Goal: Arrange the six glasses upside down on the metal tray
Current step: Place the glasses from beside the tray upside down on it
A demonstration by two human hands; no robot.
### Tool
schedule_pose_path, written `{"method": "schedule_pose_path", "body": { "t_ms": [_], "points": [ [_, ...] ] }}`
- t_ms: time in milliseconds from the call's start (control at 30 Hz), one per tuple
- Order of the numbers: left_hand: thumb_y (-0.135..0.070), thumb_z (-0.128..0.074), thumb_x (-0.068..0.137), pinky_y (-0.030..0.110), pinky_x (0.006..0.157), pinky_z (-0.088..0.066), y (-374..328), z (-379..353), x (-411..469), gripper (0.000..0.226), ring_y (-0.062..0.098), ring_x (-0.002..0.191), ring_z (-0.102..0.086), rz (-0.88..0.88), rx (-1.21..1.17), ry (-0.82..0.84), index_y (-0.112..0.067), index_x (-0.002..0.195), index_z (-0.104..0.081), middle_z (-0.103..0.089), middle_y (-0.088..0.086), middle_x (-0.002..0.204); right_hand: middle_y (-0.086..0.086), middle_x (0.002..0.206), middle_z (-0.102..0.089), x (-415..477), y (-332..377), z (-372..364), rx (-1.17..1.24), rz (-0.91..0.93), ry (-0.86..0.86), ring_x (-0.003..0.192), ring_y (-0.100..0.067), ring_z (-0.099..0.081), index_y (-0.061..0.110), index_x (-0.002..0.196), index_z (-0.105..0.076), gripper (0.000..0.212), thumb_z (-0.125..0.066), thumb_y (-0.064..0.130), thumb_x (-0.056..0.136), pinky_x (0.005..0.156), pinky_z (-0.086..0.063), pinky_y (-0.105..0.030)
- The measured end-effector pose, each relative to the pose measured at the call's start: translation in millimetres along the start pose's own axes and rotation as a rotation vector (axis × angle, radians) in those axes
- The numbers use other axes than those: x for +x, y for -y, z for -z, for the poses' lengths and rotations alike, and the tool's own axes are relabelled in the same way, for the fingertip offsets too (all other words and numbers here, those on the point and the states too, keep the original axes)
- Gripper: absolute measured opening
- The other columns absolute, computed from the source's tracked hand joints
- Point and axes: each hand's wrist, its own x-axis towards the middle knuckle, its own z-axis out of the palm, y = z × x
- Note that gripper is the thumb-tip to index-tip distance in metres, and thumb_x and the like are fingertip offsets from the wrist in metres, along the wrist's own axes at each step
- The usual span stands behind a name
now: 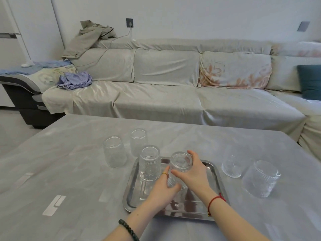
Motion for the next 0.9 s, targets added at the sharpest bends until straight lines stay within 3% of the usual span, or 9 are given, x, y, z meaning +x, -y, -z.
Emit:
{"method": "schedule_pose_path", "body": {
  "t_ms": [133,300,400,467,533,633,767,833,900],
  "points": [
    [-0.026,-0.057,0.082,0.026,0.104,-0.034,8,4,5,0.078,0.013,0.137,-0.028,-0.001,-0.051,-0.004,-0.029,0.144,-0.01,-0.025,-0.001,0.153,-0.002,0.134,-0.047,2,-5,-6,0.039,-0.013,0.057,0.123,-0.019,-0.042,0.023,0.132,-0.03,0.086,-0.081,0.027,0.062,0.103,-0.036,-0.035],
    [-0.025,-0.055,0.085,0.02,0.103,-0.031,21,13,-3,0.069,0.005,0.132,-0.033,-0.079,-0.012,0.01,-0.027,0.143,-0.017,-0.033,-0.008,0.148,-0.006,0.141,-0.04,-15,-21,-17,-0.038,-0.045,0.063,0.13,-0.022,-0.037,0.015,0.137,-0.025,0.088,-0.077,0.015,0.067,0.11,-0.032,-0.039],
    [-0.026,-0.052,0.086,0.009,0.082,-0.039,31,27,-14,0.059,-0.006,0.09,-0.047,-0.144,0.079,-0.015,-0.03,0.14,-0.026,-0.049,-0.026,0.12,-0.009,0.144,-0.036,-19,-25,-21,-0.052,-0.081,0.05,0.131,-0.023,-0.035,0.013,0.138,-0.024,0.087,-0.076,0.016,0.069,0.111,-0.031,-0.043],
    [-0.026,-0.051,0.087,0.009,0.07,-0.041,38,39,-21,0.052,-0.003,0.068,-0.045,-0.182,0.167,-0.064,-0.037,0.135,-0.034,-0.056,-0.024,0.098,-0.01,0.144,-0.036,-17,-24,-23,-0.048,-0.08,0.045,0.131,-0.024,-0.035,0.012,0.138,-0.025,0.086,-0.076,0.016,0.069,0.111,-0.031,-0.044],
    [-0.023,-0.052,0.088,0.002,0.072,-0.037,44,51,-25,0.044,-0.004,0.071,-0.052,-0.225,0.213,-0.11,-0.041,0.125,-0.041,-0.06,-0.018,0.097,-0.01,0.144,-0.037,-16,-21,-24,-0.047,-0.087,0.041,0.131,-0.024,-0.035,0.011,0.138,-0.025,0.086,-0.076,0.017,0.069,0.111,-0.03,-0.044],
    [-0.019,-0.055,0.087,-0.005,0.086,-0.029,51,67,-30,0.035,-0.011,0.103,-0.052,-0.244,0.222,-0.164,-0.026,0.121,-0.054,-0.059,-0.019,0.113,-0.011,0.142,-0.038,-15,-18,-25,-0.044,-0.115,0.054,0.129,-0.026,-0.038,0.011,0.138,-0.026,0.084,-0.075,0.017,0.07,0.11,-0.033,-0.047],
    [-0.013,-0.061,0.083,-0.005,0.075,-0.034,53,89,-29,0.027,-0.02,0.088,-0.055,-0.231,0.091,-0.379,-0.036,0.097,-0.062,-0.066,-0.02,0.094,-0.013,0.138,-0.037,-24,-17,-27,-0.018,-0.147,-0.001,0.125,-0.028,-0.041,0.009,0.136,-0.026,0.08,-0.073,0.012,0.071,0.106,-0.038,-0.049],
    [-0.009,-0.064,0.081,0.001,0.073,-0.036,54,106,-23,0.033,-0.014,0.083,-0.057,-0.205,0.025,-0.556,-0.042,0.087,-0.058,-0.066,-0.015,0.085,-0.012,0.121,-0.043,-33,-17,-29,0.001,-0.139,-0.124,0.11,-0.026,-0.047,0.009,0.129,-0.034,0.068,-0.071,0.007,0.072,0.097,-0.044,-0.043],
    [-0.012,-0.066,0.079,0.015,0.08,-0.037,54,126,-13,0.029,0.001,0.088,-0.059,-0.153,-0.048,-0.681,-0.036,0.094,-0.056,-0.065,-0.008,0.09,-0.006,0.096,-0.049,-45,-15,-31,0.061,-0.093,-0.17,0.086,-0.025,-0.05,0.016,0.113,-0.045,0.049,-0.067,0.0,0.072,0.078,-0.046,-0.021]
  ]
}}
